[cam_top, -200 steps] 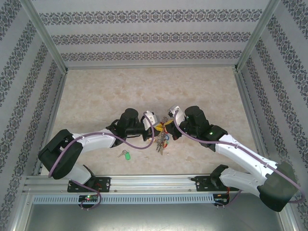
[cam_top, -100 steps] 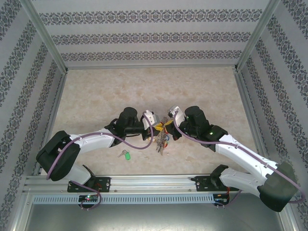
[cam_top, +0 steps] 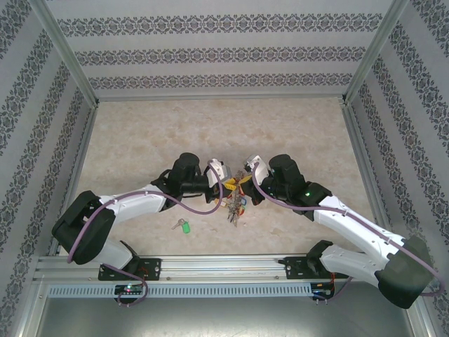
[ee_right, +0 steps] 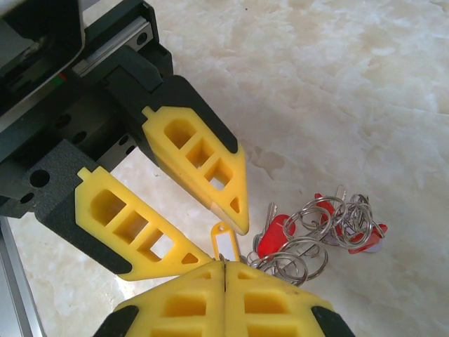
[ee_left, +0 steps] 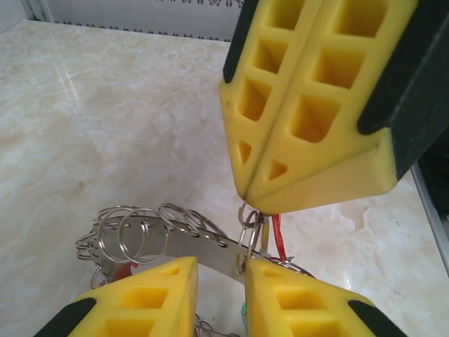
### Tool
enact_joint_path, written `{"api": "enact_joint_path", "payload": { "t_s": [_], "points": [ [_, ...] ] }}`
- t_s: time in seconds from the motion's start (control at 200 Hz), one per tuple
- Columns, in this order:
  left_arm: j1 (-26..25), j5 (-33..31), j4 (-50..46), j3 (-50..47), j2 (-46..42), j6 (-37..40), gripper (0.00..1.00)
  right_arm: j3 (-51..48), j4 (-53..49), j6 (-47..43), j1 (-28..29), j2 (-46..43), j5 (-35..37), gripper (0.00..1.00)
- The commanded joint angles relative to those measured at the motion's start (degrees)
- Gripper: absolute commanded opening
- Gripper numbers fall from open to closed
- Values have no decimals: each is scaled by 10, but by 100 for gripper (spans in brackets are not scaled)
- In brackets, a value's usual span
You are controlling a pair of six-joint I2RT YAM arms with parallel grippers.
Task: Put the keys on the keyring
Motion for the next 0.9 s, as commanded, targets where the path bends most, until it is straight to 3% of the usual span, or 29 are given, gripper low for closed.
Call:
{"api": "enact_joint_path", "payload": {
  "t_s": [0.0,0.6,0.894],
  "points": [
    [5,25,-33,29,-3,26,25,21,10,-8,2,0,-16,0],
    [5,49,-102,67,24,50,25,25,10,-4,1,-4,-19,0],
    [5,49,-94,70,34,44,19,25,10,-2,1,-2,-25,0]
  ]
}}
